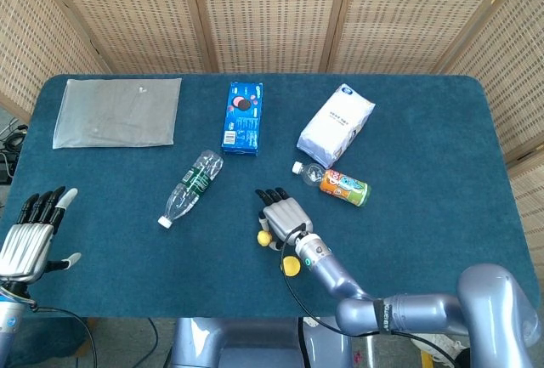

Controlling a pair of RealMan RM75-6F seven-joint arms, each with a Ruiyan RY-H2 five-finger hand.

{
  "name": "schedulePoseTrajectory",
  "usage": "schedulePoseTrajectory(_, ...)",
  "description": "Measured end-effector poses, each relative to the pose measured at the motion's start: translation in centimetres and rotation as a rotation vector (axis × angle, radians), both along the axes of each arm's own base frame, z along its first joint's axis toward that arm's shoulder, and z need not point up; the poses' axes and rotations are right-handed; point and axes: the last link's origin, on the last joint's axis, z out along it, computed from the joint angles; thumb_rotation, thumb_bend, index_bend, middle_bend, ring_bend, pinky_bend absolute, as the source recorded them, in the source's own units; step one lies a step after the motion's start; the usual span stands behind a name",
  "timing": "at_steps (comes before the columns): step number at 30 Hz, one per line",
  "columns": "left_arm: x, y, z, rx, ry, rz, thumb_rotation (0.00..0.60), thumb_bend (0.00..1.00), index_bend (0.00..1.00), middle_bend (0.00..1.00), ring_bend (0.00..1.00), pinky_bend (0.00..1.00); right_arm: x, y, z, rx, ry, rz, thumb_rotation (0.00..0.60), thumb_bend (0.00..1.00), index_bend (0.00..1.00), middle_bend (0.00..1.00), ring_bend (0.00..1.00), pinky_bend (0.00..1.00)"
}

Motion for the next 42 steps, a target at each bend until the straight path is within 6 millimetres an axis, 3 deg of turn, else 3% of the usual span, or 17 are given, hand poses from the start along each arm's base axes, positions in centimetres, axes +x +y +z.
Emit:
schedulePoseTrajectory(6,0.2,-0.2,-0.3,-0.009,0.010,-0.009,0.600,0.06,0.00,0.00,0.00,0.00,-2.1,1.7,2.2,0.029,0.029,-0.009,0.600,0.26,0.57,0.00,0.00,0.00)
schedulePoseTrajectory(12,0.4,-0.4,-0.5,-0.011,0.016,-0.016,0.600,0.06,0.00,0.00,0.00,0.00,-3.9,3.2,2.4,0.048,0.068,-0.001,0.600,0.26,0.57,0.00,0.00,0.00)
schedulePoseTrajectory(30,0.2,-0.3,-0.6,-0.015,0.018,-0.007,0.600,0.06,0.00,0.00,0.00,0.00,-4.2,4.5,1.1,0.076,0.099,0.029,0.600,0.25,0.57,0.00,0.00,0.00)
schedulePoseTrajectory(32,0.2,-0.4,-0.6,-0.017,0.019,-0.007,0.600,0.06,0.00,0.00,0.00,0.00,-4.2,4.5,1.0,0.074,0.104,0.038,0.600,0.22,0.54,0.00,0.00,0.00)
schedulePoseTrajectory(36,0.2,-0.3,-0.6,-0.018,0.018,-0.004,0.600,0.06,0.00,0.00,0.00,0.00,-4.2,4.5,1.0,0.066,0.106,0.047,0.600,0.04,0.35,0.00,0.00,0.00)
schedulePoseTrajectory(42,0.1,-0.3,-0.6,-0.019,0.018,-0.004,0.600,0.06,0.00,0.00,0.00,0.00,-3.9,4.4,1.5,0.057,0.087,0.050,0.600,0.02,0.30,0.00,0.00,0.00)
